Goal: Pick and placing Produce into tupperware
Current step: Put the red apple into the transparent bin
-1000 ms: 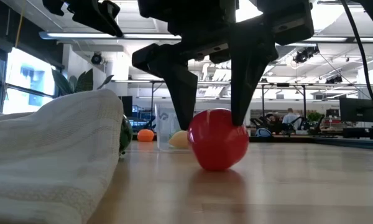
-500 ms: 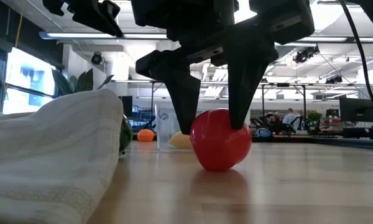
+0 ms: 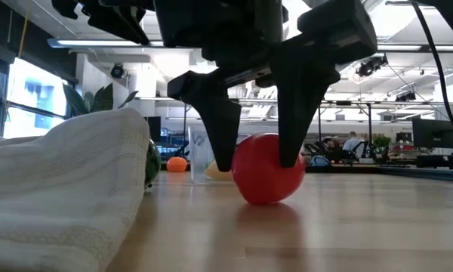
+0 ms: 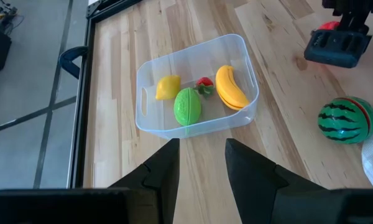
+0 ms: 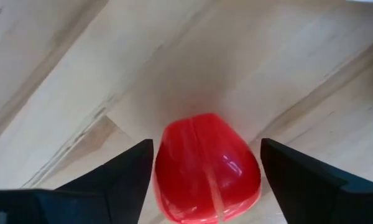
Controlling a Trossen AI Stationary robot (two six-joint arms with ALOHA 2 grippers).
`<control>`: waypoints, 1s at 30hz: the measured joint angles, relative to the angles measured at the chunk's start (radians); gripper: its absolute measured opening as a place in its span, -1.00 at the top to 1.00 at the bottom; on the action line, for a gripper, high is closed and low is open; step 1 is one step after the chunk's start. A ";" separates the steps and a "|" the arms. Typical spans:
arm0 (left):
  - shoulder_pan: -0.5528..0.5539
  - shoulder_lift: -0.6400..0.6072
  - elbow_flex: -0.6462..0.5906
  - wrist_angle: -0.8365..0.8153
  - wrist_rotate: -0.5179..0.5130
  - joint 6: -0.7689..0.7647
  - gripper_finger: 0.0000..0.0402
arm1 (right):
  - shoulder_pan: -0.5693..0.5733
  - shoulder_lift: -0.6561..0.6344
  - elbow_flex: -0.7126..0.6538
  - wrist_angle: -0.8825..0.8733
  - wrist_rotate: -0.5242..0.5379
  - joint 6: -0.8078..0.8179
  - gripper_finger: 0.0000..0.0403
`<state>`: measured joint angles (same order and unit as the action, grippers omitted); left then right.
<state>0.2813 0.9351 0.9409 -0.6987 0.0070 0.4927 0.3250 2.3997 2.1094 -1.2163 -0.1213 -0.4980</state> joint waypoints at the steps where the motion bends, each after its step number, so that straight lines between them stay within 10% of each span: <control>1: 0.000 0.000 0.000 0.000 0.000 0.000 0.42 | -0.001 0.000 0.000 0.001 0.002 0.000 -0.46; 30: 0.000 0.000 0.000 0.000 0.000 0.000 0.42 | -0.011 0.045 0.002 -0.042 -0.003 0.000 -0.50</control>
<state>0.2813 0.9350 0.9409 -0.6987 0.0067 0.4924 0.3142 2.4451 2.1117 -1.2585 -0.1246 -0.4976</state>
